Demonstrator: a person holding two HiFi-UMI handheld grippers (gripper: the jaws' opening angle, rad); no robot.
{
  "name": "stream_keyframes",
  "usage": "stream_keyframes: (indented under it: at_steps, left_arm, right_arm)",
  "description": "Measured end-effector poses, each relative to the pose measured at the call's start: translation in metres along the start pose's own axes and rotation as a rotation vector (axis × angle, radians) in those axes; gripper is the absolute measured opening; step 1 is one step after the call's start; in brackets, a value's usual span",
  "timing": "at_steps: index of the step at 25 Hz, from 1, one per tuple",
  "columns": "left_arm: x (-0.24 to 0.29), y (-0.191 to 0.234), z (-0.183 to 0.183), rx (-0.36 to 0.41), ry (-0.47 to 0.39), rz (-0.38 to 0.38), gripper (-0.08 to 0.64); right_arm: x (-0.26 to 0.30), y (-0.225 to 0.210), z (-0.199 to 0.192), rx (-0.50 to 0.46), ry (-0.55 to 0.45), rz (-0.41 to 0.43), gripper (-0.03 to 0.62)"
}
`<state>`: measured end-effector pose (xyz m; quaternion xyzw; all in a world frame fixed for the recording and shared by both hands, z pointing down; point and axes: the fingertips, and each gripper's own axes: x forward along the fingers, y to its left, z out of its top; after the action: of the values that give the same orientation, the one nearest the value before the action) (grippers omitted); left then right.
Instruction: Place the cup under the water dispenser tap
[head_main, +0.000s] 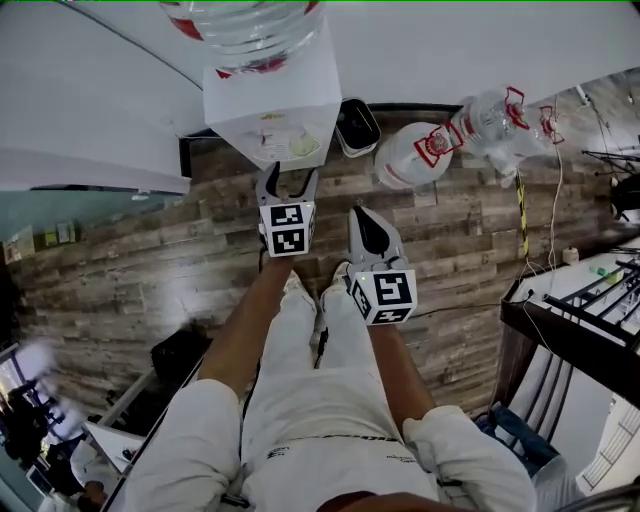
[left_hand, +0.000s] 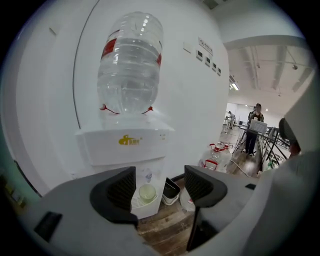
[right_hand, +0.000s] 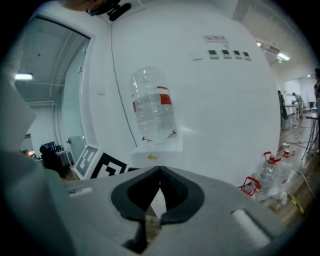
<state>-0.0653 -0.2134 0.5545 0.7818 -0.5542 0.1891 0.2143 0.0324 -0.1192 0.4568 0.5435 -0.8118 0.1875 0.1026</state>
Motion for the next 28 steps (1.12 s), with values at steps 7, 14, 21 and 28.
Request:
stream_keyframes:
  at_steps: [7, 14, 21, 28]
  left_arm:
    - [-0.055, -0.011, 0.050, 0.026, -0.058, -0.017, 0.231]
    - [-0.112, -0.026, 0.088, 0.006, -0.105, -0.011, 0.152]
    - [-0.164, -0.036, 0.112, 0.013, -0.146, 0.000, 0.071]
    - [-0.219, -0.051, 0.141, -0.009, -0.212, -0.013, 0.011]
  right_arm:
    - [-0.023, 0.011, 0.034, 0.004, -0.014, 0.012, -0.002]
    - [-0.048, 0.025, 0.069, 0.024, -0.037, 0.037, -0.002]
    - [-0.064, 0.044, 0.112, 0.026, -0.088, 0.079, -0.002]
    - [-0.085, 0.062, 0.133, 0.005, -0.108, 0.121, -0.002]
